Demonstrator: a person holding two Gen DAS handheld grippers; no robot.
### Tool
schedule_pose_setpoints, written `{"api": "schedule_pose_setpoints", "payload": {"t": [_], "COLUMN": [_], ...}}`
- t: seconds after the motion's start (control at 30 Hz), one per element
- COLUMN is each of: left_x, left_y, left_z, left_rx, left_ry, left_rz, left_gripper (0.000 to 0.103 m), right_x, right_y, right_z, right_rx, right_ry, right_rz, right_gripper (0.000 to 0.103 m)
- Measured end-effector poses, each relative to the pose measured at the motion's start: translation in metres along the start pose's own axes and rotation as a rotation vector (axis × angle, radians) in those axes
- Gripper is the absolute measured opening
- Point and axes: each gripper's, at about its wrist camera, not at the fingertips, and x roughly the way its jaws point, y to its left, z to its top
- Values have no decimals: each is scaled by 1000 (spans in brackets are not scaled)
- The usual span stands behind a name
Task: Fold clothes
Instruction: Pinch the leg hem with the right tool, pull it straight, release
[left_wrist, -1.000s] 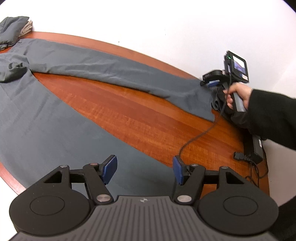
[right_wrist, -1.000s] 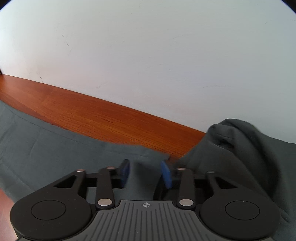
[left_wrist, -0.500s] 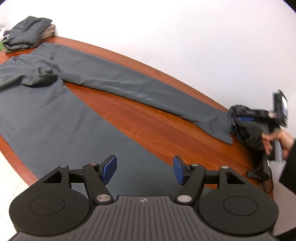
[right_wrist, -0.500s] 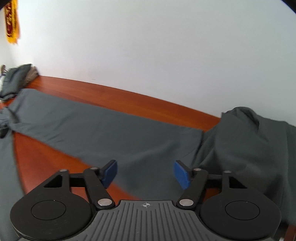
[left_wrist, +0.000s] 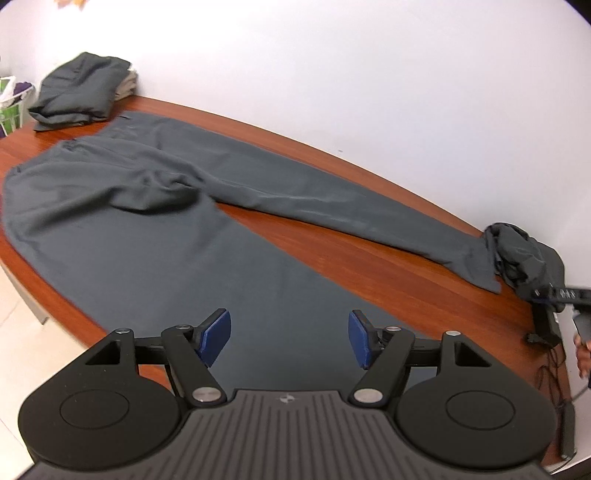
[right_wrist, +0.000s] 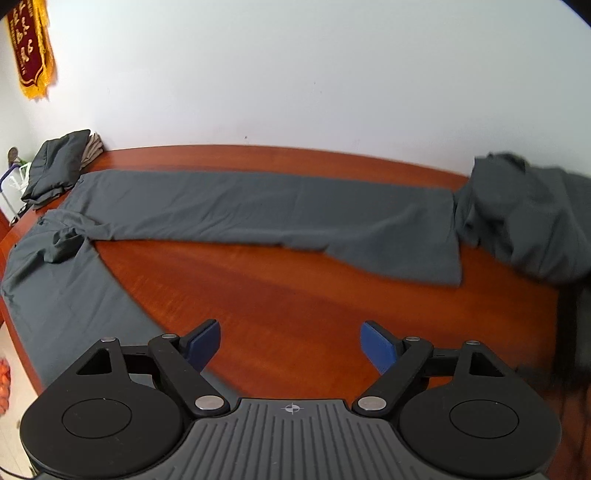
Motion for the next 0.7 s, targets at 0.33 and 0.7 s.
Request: {"api": "schedule_pose_setpoints", "payload": {"t": [0.33, 0.7], "left_x": [-23, -25], "left_y": [98, 112], "left_z": [0, -20], "left_rx": [9, 15], "left_ry": [10, 68], "left_rz": [50, 20], "left_gripper": [75, 75], "right_x": [0, 9], "right_y": [42, 31], "right_z": [-78, -144], "right_rx": [135, 280], "right_ry": [31, 123], "right_rz": [-117, -254], "right_gripper": [85, 80]}}
